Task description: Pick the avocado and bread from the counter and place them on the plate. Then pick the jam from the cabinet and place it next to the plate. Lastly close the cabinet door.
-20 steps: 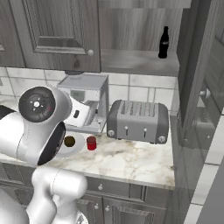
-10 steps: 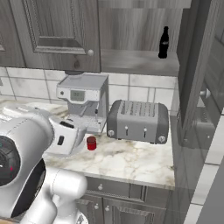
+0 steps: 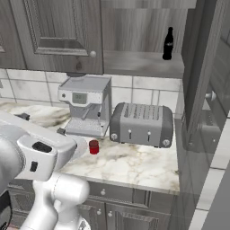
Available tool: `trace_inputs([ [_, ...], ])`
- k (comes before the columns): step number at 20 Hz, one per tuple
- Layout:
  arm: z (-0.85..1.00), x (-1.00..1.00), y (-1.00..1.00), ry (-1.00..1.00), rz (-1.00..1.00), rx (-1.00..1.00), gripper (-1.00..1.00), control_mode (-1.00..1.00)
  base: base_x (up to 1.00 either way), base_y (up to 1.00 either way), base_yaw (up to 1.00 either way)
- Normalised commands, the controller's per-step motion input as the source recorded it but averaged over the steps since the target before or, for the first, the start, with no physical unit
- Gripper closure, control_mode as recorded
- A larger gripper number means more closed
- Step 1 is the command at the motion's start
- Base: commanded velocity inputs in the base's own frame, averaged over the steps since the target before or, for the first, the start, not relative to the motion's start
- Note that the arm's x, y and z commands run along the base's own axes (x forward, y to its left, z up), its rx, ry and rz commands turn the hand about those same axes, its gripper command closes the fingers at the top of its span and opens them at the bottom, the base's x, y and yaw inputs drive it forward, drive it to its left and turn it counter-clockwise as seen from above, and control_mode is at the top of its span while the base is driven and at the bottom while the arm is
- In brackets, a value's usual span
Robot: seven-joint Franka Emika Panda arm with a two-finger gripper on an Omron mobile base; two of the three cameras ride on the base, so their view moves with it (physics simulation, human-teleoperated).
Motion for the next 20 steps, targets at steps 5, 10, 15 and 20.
trace_inputs([
  [5, 0.15, -0.55, 0.0, -0.17, -0.18, -0.06, -1.0, -1.0, 0.0, 0.0, 0.0],
  [10, 0.08, -0.44, 0.0, -0.18, -0.17, -0.09, -1.0, -1.0, 0.0, 0.0, 0.0],
  [15, 0.0, -0.05, -0.13, -0.03, -0.13, -0.01, -1.0, -1.0, 0.0, 0.0, 0.0],
  [20, 0.0, 0.02, -0.43, 0.0, -0.08, 0.0, -1.0, -1.0, 0.0, 0.0, 0.0],
])
